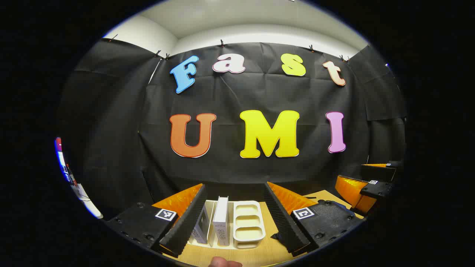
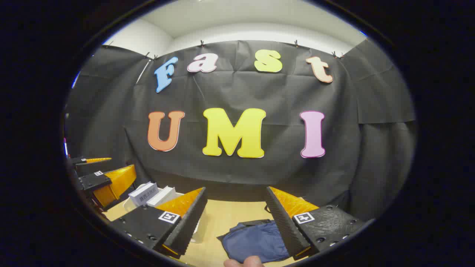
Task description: Open the schoolbag, grab two books from the bookshelf and put them into the schoolbag.
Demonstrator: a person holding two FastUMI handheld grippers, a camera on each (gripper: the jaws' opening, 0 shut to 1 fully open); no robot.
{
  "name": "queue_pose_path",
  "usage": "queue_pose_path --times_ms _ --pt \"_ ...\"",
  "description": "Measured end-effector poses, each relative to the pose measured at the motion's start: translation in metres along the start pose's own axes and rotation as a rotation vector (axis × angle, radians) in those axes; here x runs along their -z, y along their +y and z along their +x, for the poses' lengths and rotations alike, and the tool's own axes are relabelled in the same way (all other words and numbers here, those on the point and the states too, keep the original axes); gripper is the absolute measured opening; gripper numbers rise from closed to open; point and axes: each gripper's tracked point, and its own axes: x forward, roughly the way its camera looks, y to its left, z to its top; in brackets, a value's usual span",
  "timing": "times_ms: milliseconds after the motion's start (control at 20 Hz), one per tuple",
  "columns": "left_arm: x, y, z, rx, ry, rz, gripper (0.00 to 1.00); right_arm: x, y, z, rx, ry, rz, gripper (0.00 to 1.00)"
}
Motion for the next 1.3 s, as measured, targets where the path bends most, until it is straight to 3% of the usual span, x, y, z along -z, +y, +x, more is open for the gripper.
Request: queue_pose_path --times_ms 400,850,950,1300 --pt "-0.002 -0.005 0.004 0.009 -0.011 0.017 0.98 0.009 -0.006 0.0 -0.001 0.03 -0.002 0.95" --pt "-0.003 -0.012 0.004 0.022 -0.021 0.029 0.98 0.049 -0.007 0.006 -0.002 0.158 -0.029 0.95" --pt "-0.002 -0.012 0.003 0.022 -0.022 0.029 0.98 0.072 -0.005 0.011 -0.013 0.222 -0.031 0.95" --pt "0.008 -0.001 -0.003 0.003 -0.008 0.039 0.98 0.2 -0.002 0.016 -0.022 0.623 -0.111 0.99"
